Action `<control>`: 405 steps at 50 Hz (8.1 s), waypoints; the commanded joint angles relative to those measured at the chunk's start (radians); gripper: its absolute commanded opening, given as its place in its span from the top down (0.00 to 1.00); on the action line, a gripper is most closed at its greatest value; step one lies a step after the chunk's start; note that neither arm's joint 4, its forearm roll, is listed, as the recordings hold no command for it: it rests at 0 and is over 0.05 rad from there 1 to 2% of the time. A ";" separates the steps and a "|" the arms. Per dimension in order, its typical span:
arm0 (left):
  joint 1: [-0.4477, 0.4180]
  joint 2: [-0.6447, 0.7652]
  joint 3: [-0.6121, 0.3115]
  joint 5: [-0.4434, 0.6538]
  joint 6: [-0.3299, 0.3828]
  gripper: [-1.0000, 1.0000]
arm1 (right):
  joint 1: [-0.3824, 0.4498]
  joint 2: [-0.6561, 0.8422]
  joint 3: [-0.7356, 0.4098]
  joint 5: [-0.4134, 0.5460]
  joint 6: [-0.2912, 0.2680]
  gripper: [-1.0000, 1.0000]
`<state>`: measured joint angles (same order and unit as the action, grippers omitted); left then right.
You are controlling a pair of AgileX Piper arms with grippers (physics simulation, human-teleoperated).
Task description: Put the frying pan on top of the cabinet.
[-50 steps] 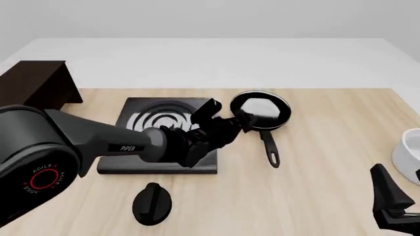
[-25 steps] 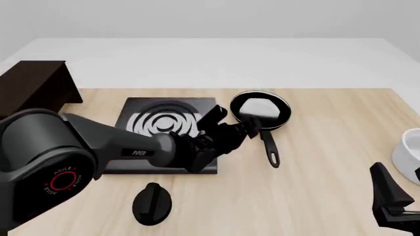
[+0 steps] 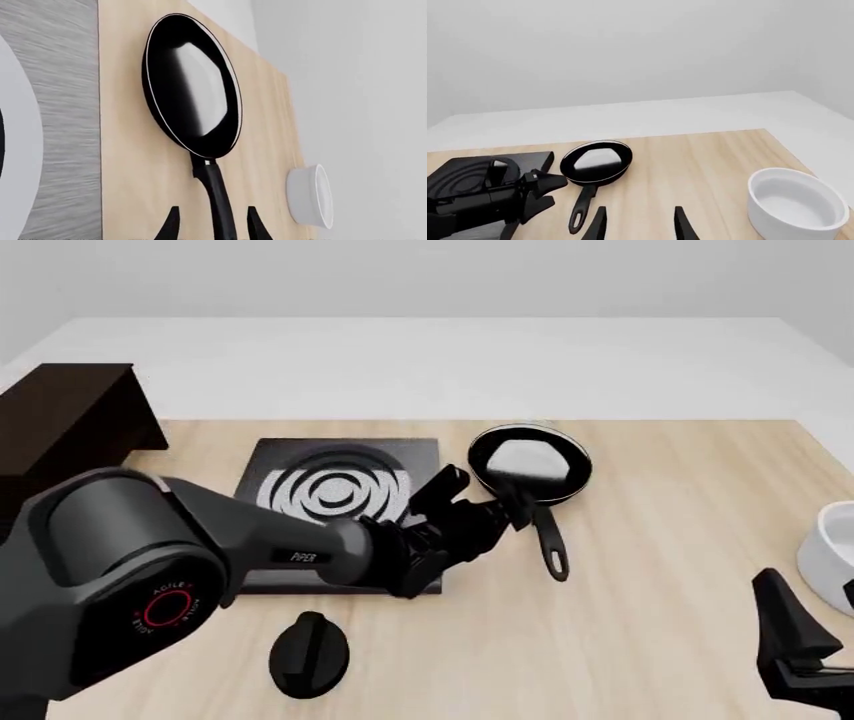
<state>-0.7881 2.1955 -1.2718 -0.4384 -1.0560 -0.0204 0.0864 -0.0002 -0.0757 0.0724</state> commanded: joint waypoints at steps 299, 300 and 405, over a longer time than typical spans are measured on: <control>0.743 -0.848 0.454 -0.209 -0.129 1.00 | 0.011 0.025 0.000 -0.024 0.013 0.00; 0.751 -0.847 0.456 -0.210 -0.131 1.00 | 0.011 0.025 0.000 -0.024 0.013 0.00; 0.989 -0.638 0.420 -0.228 -0.280 1.00 | 0.024 0.023 -0.005 -0.015 -0.020 0.00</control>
<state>0.1815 1.5552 -0.8269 -0.6434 -1.3315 0.0024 0.1077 -0.0084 -0.0865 0.0544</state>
